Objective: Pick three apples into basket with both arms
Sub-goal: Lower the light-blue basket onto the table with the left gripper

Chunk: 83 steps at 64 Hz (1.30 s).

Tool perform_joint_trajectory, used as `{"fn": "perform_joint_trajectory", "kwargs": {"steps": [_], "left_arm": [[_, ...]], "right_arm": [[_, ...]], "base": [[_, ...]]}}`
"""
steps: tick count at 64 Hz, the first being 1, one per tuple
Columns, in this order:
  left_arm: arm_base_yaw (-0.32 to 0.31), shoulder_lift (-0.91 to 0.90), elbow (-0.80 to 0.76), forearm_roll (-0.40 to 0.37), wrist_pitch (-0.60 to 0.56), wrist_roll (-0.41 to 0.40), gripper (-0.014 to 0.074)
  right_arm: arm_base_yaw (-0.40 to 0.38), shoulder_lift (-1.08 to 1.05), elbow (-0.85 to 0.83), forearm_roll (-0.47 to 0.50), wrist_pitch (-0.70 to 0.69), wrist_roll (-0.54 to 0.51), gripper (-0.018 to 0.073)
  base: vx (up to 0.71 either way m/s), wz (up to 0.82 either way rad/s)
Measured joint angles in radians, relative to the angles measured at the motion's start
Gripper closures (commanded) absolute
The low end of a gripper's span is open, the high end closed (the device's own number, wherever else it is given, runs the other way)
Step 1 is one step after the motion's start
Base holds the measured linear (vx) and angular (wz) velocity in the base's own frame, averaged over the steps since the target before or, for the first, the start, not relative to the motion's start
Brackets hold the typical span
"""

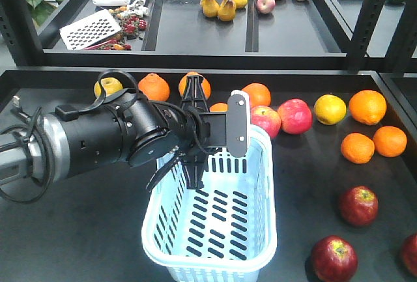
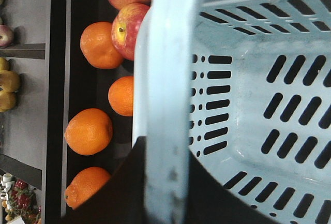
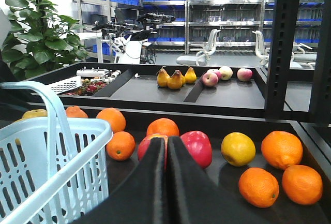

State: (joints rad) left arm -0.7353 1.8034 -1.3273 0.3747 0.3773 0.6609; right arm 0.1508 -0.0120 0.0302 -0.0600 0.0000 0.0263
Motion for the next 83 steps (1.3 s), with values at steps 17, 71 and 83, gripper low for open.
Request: {"fn": "perform_joint_trajectory", "kwargs": {"steps": [17, 71, 83], "left_arm": [[0.000, 0.003, 0.000, 0.009, 0.000, -0.028, 0.0593], [0.000, 0.059, 0.000, 0.250, 0.038, -0.288, 0.0540], [0.000, 0.059, 0.000, 0.250, 0.036, -0.288, 0.0423]], "right_arm": [[0.000, 0.000, 0.000, 0.000, 0.000, 0.000, 0.0568], [0.000, 0.000, 0.000, 0.000, 0.000, 0.000, 0.0568], [0.000, 0.000, 0.000, 0.000, 0.000, 0.000, 0.0568]], "base": [[0.00, 0.00], [0.00, 0.00], [0.00, 0.00]]}}
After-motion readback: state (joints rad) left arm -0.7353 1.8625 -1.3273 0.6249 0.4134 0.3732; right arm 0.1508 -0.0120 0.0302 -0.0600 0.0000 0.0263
